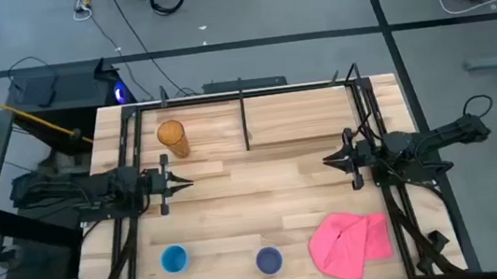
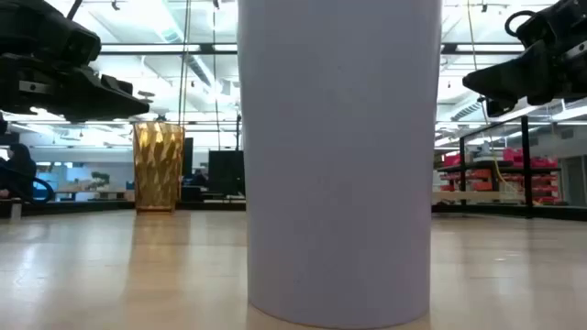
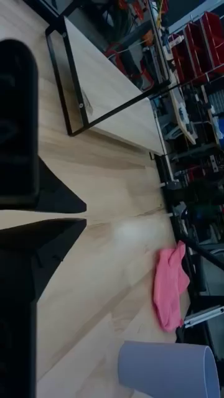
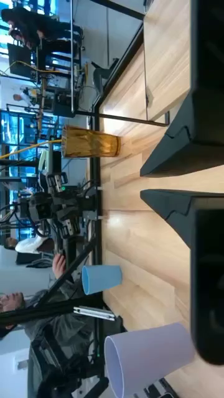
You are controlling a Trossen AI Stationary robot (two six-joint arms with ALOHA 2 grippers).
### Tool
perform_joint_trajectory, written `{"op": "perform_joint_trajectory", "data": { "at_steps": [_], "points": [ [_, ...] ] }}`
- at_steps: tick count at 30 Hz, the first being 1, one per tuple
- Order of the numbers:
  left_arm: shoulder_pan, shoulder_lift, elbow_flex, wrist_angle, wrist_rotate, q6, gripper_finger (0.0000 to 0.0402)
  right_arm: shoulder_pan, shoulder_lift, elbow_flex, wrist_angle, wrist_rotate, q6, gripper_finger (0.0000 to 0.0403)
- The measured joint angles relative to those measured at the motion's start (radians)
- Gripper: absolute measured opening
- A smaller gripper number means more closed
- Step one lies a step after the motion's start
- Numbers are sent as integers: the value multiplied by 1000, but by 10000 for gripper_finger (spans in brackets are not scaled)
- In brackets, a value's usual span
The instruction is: Stack small to large cups/mugs on shelf
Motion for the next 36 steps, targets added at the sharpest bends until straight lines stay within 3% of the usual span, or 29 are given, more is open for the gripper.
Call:
{"op": "perform_joint_trajectory", "data": {
  "at_steps": [36],
  "points": [
    [0,0,0,0,0,0,34,0,0,0,0,0,0,50]
  ]
}}
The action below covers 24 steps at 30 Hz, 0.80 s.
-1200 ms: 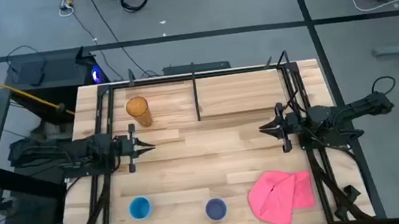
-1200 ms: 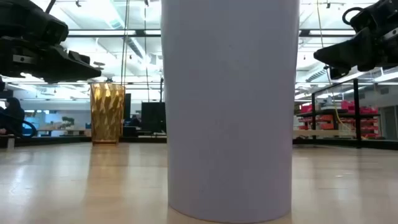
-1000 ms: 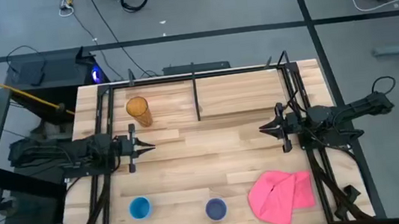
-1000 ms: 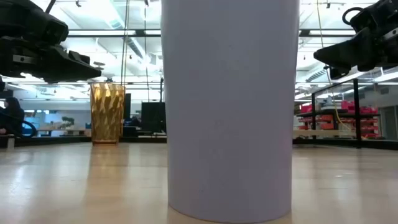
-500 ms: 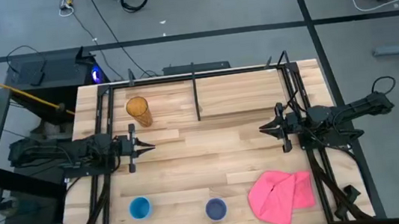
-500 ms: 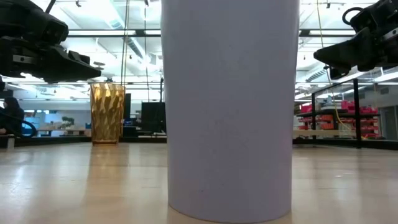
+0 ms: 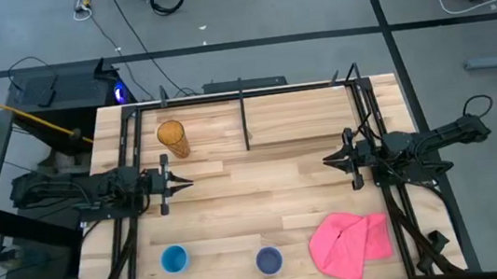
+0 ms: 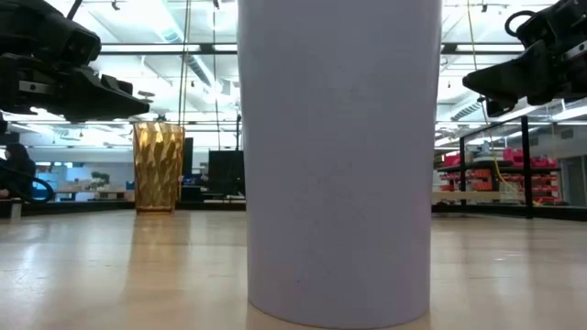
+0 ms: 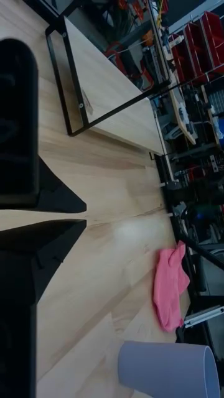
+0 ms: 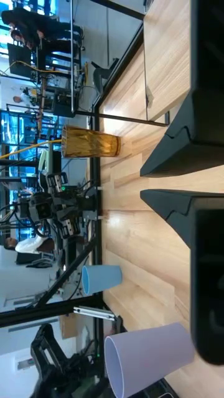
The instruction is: Stack small to large cups/mugs on shelf
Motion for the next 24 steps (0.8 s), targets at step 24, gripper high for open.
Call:
{"op": "perform_joint_trajectory", "data": {
  "at_steps": [24],
  "points": [
    [0,0,0,0,0,0,34,0,0,0,0,0,0,50]
  ]
}}
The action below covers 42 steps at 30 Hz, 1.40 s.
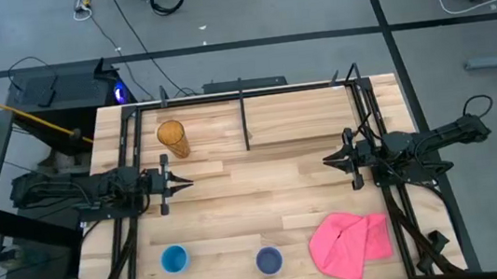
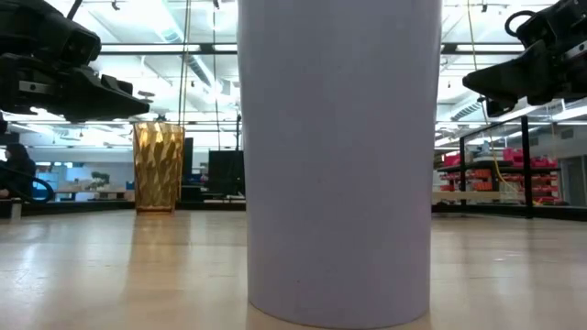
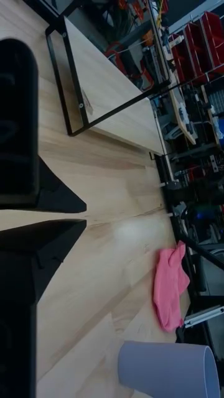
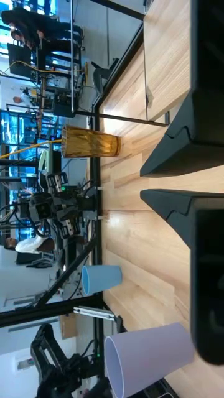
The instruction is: Stack small to large cups/mugs on shelf
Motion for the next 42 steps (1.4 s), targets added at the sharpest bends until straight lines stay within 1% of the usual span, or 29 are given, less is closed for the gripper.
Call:
{"op": "perform_joint_trajectory", "data": {
  "at_steps": [9,13,15,18,21,23,27,30,33,37,40,42],
  "points": [
    [0,0,0,2,0,0,33,0,0,0,0,0,0,50],
    [0,0,0,2,0,-42,38,0,0,0,0,0,0,50],
    [0,0,0,3,0,-126,40,0,0,0,0,0,0,50],
    [0,0,0,38,0,-321,40,0,0,0,0,0,-1,50],
    [0,0,0,87,0,-510,36,0,0,0,0,0,-74,50],
    [0,0,0,108,0,-583,33,0,0,0,0,0,-90,50],
    [3,0,0,156,-8,-591,28,0,0,0,0,0,-54,50],
    [3,0,0,161,-8,-595,29,0,0,0,0,0,-31,50],
    [2,1,0,177,-13,-595,33,0,0,0,0,0,-42,50],
    [2,0,0,272,-15,-610,36,0,0,0,10,0,-46,50],
    [1,1,0,364,-2,-652,33,0,0,0,79,0,54,50],
    [0,1,0,438,43,-646,29,0,0,0,140,0,145,50]
  ]
}}
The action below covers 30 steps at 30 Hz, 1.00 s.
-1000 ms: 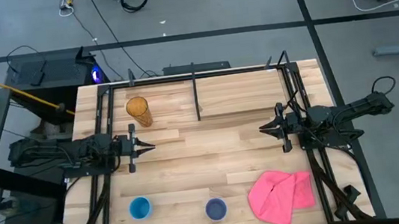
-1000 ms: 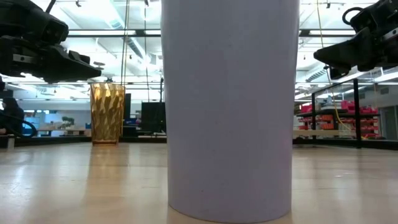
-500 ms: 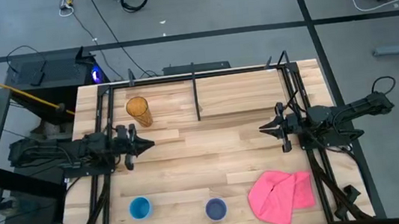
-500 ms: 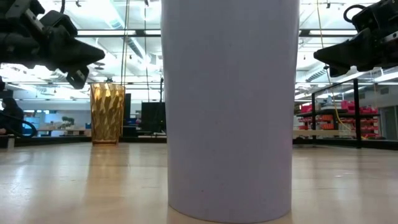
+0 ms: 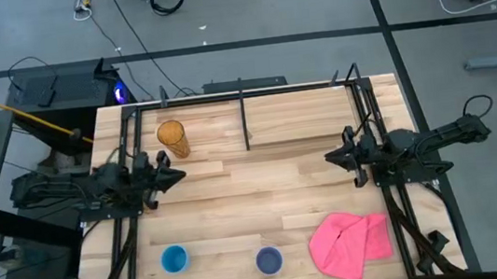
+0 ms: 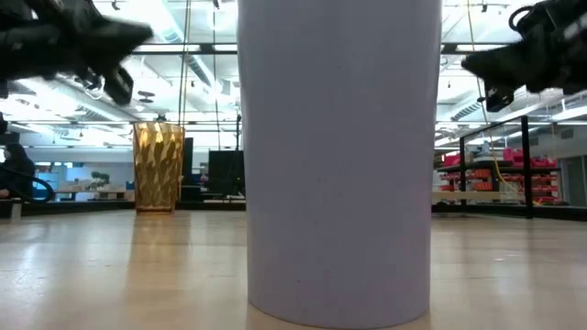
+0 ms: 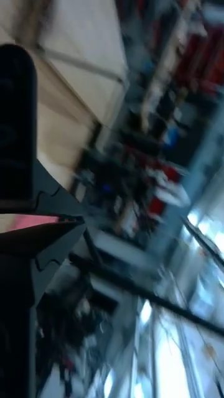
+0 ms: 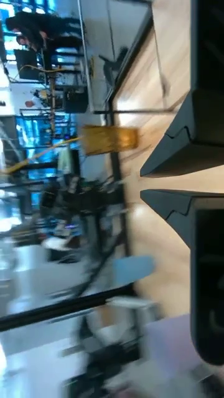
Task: Stack small to large cups/mugs on shelf
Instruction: Put the blue cup on the shelf
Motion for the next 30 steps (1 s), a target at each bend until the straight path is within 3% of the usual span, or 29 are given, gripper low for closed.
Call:
{"op": "perform_joint_trajectory", "data": {
  "at_steps": [4,9,14,20,23,30],
  "points": [
    [-1,0,0,179,95,57,21,0,0,0,114,0,132,50],
    [-1,0,1,350,111,116,17,0,0,0,175,0,200,50],
    [0,0,59,355,135,144,20,0,0,0,199,0,183,50],
    [-1,0,135,334,226,308,9,0,0,0,203,0,168,50],
    [1,0,181,194,196,358,10,0,0,0,203,0,170,50],
    [1,68,447,-503,28,409,36,0,0,0,214,0,193,50]
  ]
}}
